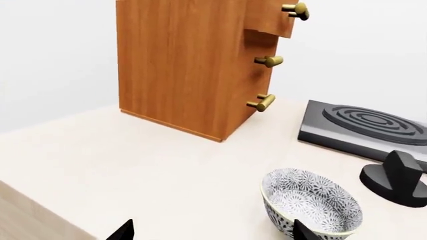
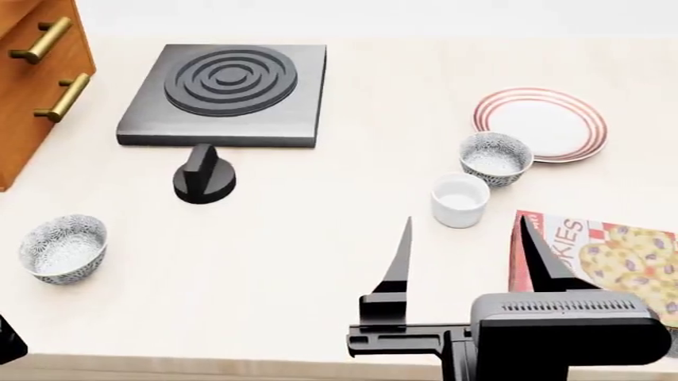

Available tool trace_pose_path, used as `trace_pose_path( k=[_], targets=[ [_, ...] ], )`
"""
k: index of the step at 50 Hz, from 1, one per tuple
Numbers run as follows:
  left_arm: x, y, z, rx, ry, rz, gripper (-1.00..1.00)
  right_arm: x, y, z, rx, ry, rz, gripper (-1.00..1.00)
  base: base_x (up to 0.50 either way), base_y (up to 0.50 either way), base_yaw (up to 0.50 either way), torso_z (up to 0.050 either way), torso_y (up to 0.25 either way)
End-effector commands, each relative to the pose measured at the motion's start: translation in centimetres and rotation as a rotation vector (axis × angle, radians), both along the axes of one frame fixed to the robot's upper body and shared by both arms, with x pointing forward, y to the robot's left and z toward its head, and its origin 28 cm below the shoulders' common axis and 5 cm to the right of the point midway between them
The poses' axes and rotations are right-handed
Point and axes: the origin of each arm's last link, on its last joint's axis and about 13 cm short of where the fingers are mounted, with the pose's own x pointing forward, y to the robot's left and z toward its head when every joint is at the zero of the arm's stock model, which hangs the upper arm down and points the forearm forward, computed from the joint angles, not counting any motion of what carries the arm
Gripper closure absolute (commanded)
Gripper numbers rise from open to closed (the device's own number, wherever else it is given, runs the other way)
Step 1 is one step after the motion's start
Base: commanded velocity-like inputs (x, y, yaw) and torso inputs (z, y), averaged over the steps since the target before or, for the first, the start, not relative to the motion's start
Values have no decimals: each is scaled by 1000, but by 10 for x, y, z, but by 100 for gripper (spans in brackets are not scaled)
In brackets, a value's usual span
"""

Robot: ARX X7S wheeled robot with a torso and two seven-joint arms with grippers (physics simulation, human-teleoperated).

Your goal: Pick the akita bowl between the plate and the ramekin and place it on the plate.

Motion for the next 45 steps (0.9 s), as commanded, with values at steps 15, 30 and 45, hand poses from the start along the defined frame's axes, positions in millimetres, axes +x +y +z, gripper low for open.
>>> trace_pose_path(
  k=[15, 30, 45],
  targets=[
    [0, -1, -2, -1, -4, -6, -100, 1, -2, 0, 2, -11, -14, -100, 0, -147, 0, 0, 0],
    [0, -2, -2, -3, 0, -7, -100, 0, -2, 0, 4, -9, -16, -100, 0, -146, 0, 0, 0],
    [0, -2, -1, -1, -1, -6, -100, 1, -3, 0, 5, -8, -16, -100, 0, -146, 0, 0, 0]
  ],
)
